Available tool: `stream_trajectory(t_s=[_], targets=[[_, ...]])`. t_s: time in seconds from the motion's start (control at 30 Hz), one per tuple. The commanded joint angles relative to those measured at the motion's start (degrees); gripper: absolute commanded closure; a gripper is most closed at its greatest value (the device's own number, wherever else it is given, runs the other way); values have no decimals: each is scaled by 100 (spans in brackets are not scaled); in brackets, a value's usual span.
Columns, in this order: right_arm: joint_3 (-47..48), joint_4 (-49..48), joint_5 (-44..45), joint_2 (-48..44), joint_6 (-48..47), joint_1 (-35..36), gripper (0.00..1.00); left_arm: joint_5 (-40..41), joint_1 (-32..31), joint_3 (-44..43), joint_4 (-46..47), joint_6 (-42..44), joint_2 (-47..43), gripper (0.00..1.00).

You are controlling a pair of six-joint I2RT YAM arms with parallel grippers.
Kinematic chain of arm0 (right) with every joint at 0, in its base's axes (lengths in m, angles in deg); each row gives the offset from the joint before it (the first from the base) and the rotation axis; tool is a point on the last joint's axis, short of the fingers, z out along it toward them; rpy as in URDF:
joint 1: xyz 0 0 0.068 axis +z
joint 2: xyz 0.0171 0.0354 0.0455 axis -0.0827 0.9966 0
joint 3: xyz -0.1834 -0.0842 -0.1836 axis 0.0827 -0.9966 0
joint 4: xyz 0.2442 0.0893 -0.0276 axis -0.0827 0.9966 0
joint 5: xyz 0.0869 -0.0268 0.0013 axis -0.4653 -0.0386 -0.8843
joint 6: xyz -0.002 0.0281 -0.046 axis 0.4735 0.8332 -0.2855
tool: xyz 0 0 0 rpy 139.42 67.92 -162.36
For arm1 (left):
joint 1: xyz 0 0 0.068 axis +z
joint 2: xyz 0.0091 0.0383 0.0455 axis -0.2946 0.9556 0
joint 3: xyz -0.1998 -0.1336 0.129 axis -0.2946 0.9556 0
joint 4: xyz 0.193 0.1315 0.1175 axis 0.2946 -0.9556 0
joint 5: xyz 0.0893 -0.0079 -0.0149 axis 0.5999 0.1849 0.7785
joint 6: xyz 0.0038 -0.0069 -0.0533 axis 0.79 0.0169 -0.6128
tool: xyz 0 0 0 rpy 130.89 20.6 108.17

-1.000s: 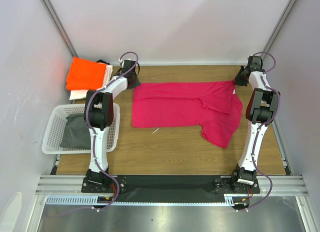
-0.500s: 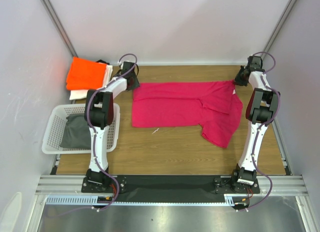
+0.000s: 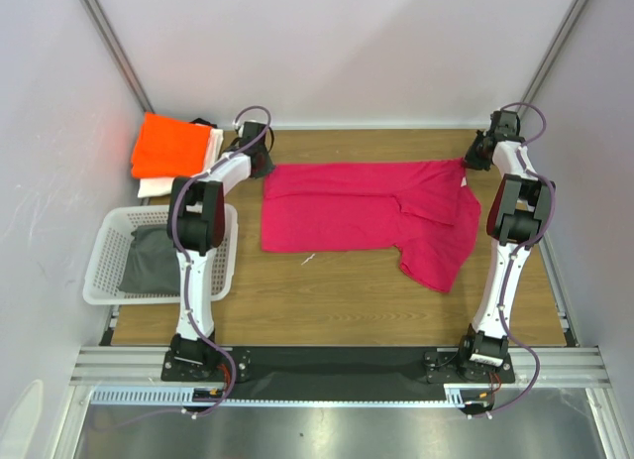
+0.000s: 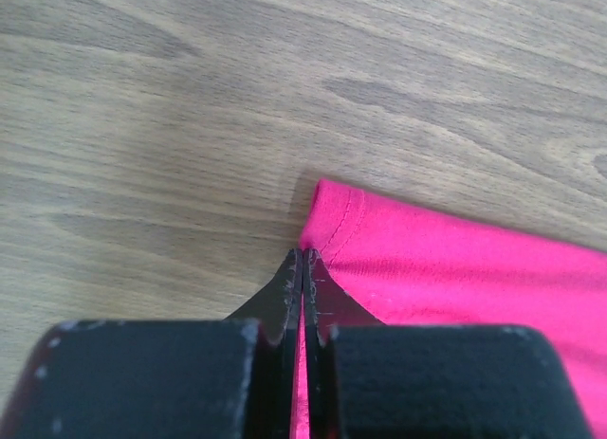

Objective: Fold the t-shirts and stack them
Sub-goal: Fold the tshirt

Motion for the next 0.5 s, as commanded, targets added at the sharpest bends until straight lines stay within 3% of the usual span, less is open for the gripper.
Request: stream_trajectory(t_s=[0.0, 0.47], targets=[[7, 18, 119, -232, -117, -32, 100, 197, 76, -236, 20, 15, 12, 100], [-99, 27, 40, -338, -143, -129, 100, 13, 208, -201, 186, 50, -41, 100]])
